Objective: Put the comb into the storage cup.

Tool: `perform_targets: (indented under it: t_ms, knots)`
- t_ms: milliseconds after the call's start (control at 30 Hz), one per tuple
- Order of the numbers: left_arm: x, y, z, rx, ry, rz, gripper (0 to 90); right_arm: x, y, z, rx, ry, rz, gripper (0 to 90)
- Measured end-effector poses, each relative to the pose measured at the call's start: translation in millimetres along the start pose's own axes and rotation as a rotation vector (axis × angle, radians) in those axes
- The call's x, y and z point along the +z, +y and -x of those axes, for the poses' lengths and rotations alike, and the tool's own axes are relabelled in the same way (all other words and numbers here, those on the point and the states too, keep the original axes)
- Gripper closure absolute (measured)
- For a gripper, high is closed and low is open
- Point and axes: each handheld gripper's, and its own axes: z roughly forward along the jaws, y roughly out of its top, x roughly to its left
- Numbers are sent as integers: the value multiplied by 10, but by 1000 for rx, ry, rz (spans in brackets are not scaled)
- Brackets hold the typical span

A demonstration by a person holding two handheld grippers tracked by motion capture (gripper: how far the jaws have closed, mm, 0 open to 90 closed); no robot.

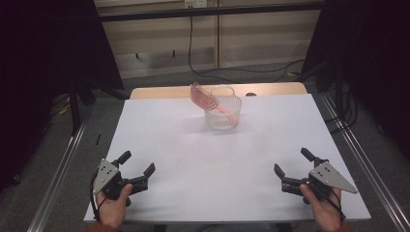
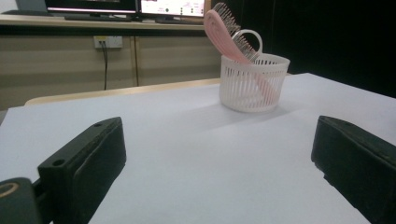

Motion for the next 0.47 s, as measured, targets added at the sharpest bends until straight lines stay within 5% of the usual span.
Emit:
perform_targets:
  t_ms: [100,467]
  knots:
    - [26,11,-16,-38,6,13,28,-6,-2,-6,-4,2,-3,0]
    - [55,34,-42,-26,-8,18,22,11,-7,4,-2,-8,0,0]
